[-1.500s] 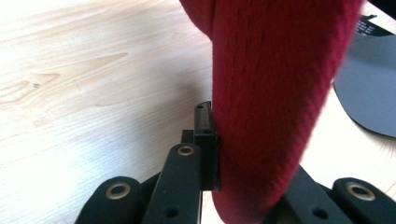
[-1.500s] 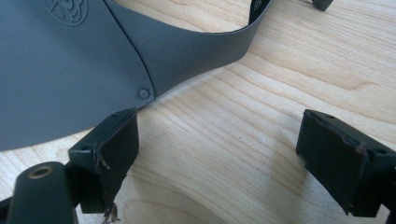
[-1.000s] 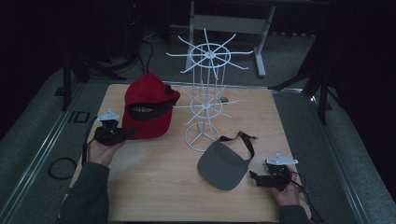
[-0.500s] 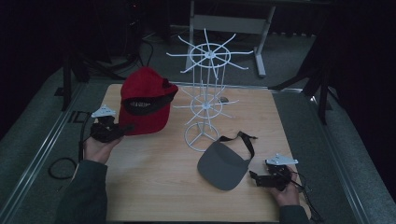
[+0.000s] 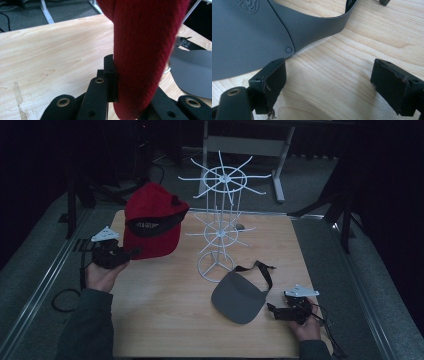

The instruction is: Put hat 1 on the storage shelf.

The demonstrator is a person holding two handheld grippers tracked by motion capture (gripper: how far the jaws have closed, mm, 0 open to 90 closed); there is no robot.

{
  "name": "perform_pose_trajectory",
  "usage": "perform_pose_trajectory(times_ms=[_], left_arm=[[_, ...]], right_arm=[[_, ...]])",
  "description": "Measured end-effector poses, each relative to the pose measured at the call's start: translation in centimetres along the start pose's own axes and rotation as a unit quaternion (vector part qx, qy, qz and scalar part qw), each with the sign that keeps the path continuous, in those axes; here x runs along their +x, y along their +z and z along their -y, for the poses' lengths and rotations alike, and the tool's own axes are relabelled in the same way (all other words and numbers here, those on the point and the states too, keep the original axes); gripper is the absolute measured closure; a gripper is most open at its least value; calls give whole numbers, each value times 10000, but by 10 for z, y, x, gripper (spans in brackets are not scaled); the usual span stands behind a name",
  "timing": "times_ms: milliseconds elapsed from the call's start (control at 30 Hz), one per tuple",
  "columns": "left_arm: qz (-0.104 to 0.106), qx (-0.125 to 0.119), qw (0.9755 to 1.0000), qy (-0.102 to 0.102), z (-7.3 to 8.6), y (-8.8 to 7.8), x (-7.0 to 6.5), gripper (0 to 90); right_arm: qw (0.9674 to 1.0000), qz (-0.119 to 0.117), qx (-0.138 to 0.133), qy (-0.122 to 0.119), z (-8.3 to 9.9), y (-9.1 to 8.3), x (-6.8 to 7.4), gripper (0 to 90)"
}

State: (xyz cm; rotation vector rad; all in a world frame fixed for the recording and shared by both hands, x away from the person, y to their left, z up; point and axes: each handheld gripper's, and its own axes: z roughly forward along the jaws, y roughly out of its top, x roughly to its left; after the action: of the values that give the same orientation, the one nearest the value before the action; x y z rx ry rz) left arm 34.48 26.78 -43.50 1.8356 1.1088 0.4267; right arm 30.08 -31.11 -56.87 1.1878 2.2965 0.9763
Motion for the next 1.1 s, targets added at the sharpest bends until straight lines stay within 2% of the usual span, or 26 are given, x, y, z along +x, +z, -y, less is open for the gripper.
perform_pose_trajectory(times_ms=[1100], left_arm=[[-64,-529,9985,101,-41,-19,-12,860]], right_arm=[[10000,-5,7,11,0,0,0,131]])
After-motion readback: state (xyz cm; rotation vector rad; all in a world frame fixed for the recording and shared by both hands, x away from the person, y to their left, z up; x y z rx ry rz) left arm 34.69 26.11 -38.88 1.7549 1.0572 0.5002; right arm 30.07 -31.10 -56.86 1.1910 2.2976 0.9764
